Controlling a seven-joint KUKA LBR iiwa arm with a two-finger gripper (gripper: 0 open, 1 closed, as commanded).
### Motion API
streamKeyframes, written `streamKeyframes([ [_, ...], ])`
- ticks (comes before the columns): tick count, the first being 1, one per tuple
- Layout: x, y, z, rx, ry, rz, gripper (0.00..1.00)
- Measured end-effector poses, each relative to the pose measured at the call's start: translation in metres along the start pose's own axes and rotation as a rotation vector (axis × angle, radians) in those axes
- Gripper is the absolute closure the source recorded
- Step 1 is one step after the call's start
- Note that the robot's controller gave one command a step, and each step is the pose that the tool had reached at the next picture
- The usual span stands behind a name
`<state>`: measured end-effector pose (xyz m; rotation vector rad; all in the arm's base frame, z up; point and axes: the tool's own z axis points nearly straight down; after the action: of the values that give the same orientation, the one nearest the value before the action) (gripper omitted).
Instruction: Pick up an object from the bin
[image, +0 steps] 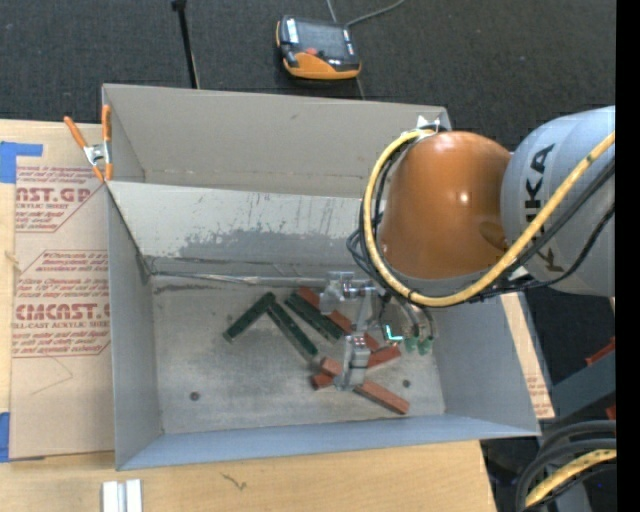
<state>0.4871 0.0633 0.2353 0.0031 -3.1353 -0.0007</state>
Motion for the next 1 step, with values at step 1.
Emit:
streamKeyframes([
  [1, -0.0015, -0.0004, -0.0033, -0.001, -0.007, 0.001, 0.00],
])
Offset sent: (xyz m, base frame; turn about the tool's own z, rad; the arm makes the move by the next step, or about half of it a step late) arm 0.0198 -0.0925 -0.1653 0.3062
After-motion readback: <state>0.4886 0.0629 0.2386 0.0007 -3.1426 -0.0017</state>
